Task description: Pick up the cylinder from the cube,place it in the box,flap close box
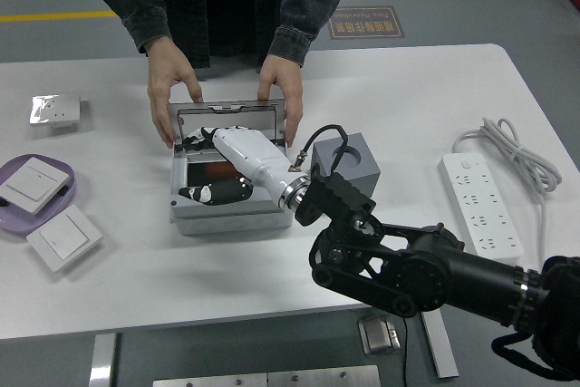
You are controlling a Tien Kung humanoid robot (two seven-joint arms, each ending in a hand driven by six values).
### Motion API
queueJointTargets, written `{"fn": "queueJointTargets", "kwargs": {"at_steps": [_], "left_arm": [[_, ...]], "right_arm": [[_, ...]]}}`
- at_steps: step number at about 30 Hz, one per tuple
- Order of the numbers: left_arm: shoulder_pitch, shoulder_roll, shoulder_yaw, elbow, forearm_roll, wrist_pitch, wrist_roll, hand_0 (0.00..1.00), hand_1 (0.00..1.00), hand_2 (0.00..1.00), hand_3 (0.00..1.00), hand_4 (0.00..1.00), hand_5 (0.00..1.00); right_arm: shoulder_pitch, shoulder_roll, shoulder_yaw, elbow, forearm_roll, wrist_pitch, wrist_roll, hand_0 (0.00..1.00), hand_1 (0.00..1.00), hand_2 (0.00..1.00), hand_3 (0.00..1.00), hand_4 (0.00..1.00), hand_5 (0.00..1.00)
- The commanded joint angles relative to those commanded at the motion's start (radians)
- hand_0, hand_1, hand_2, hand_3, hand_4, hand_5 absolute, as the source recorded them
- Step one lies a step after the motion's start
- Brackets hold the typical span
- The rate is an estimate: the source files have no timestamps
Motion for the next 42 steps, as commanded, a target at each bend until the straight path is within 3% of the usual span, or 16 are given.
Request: {"fn": "queueJointTargets", "kwargs": {"at_steps": [6, 11, 22, 42], "left_arm": [[-0.004, 0.002, 0.001, 0.000, 0.000, 0.000, 0.001, 0.615, 0.590, 0.541, 0.619, 0.695, 0.228], [-0.007, 0.005, -0.002, 0.000, 0.005, -0.001, 0.002, 0.615, 0.590, 0.541, 0.619, 0.695, 0.228], [-0.011, 0.007, 0.001, -0.001, 0.003, -0.002, 0.002, 0.615, 0.590, 0.542, 0.619, 0.695, 0.228], [-0.009, 0.002, 0.007, 0.000, -0.008, 0.000, 0.000, 0.615, 0.589, 0.542, 0.620, 0.695, 0.227]], "right_arm": [[0.043, -0.080, 0.052, 0.103, 0.157, -0.005, 0.015, 0.834, 0.738, 0.724, 0.782, 0.900, 0.436], [0.105, -0.120, 0.069, 0.084, 0.269, -0.002, 0.020, 0.823, 0.734, 0.721, 0.777, 0.876, 0.426], [0.175, -0.136, -0.044, -0.071, 0.424, 0.024, 0.027, 0.819, 0.733, 0.719, 0.774, 0.853, 0.420], [0.158, -0.166, -0.112, 0.035, 0.395, -0.002, 0.041, 0.801, 0.731, 0.721, 0.779, 0.852, 0.443]]}}
